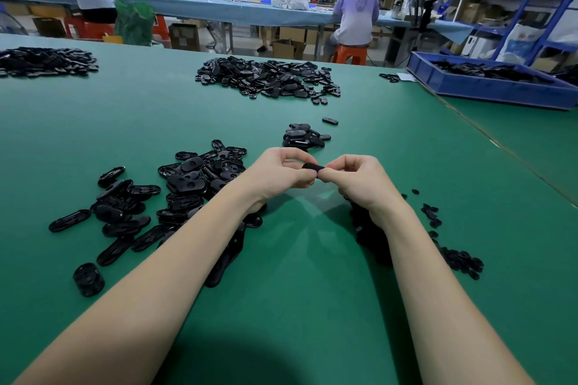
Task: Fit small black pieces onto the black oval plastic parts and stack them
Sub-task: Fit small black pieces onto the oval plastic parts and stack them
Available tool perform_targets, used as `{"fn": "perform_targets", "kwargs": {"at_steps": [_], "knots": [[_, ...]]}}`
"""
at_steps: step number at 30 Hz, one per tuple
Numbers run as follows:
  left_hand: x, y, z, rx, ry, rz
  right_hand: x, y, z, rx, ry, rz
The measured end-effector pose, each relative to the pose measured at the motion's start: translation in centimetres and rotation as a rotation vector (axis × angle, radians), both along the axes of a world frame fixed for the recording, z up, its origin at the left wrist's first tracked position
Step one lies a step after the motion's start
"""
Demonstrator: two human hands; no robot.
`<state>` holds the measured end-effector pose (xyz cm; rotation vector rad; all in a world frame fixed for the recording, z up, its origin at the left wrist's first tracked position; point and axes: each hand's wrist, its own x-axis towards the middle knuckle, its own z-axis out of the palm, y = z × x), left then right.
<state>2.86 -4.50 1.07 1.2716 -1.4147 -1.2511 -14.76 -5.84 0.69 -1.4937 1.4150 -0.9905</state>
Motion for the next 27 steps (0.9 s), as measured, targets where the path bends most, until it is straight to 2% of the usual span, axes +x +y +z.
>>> {"fn": "perform_targets", "kwargs": {"at_steps": [7, 11, 15, 20, 24, 27], "knots": [[-0.2, 0.1, 0.2, -0.046, -0.1, 0.06, 0.8, -0.1, -0.5, -0.103, 0.09, -0.061], [0.3, 0.1, 0.7, -0.194, -0.101, 0.054, 1.4, -0.1, -0.2, -0.164, -0.027, -0.099], [2.0, -0.2, 1.1, -0.329, -0.28, 0.055, 2.7, 0.0, 0.0, -0.122, -0.15, -0.088], [3.6, -0.9, 0.3, -0.479, -0.653, 0.146, 5.4, 0.6, -1.1, -0.108, -0.125, -0.167], [4.7, -1.6, -0.5, -0.427, -0.765, 0.196, 7.0, 1.8, -2.5, -0.183, 0.004, -0.209], [4.6, -2.2, -0.9, -0.418, -0.778, 0.252, 6.8, 1.6, -2.6, -0.183, -0.073, -0.268]]}}
